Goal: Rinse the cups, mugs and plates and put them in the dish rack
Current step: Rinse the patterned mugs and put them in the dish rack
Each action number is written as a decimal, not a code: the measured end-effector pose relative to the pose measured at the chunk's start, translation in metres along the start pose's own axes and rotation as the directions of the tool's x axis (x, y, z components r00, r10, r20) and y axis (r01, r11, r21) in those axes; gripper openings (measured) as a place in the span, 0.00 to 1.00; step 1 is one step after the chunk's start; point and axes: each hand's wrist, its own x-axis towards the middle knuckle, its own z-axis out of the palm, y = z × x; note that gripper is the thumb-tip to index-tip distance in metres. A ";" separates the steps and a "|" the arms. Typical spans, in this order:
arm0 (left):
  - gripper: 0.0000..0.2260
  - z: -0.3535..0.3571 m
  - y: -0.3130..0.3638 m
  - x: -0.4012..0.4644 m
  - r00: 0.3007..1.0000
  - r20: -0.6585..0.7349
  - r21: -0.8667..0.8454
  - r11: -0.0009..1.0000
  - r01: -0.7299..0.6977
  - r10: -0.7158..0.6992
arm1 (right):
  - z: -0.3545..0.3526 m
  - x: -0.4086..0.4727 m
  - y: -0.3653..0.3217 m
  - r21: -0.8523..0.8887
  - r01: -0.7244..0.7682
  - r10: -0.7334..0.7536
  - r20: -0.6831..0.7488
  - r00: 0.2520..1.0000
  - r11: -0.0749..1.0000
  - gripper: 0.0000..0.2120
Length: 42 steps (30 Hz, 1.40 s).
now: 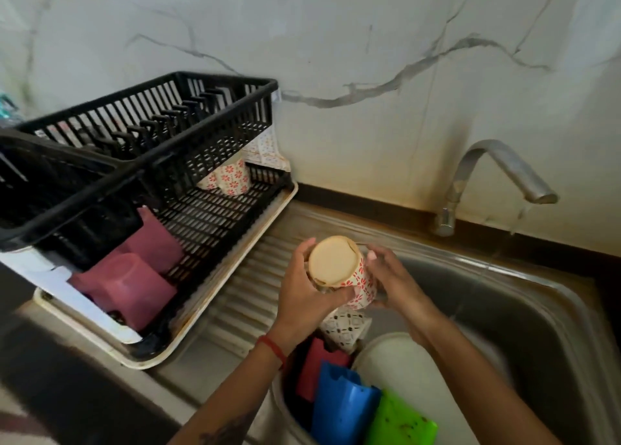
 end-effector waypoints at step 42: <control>0.06 -0.180 -0.068 0.224 0.756 -0.604 -0.075 0.961 0.265 -0.255 | 0.202 0.237 -0.011 -0.695 0.710 -0.624 0.507 0.594 0.111 0.21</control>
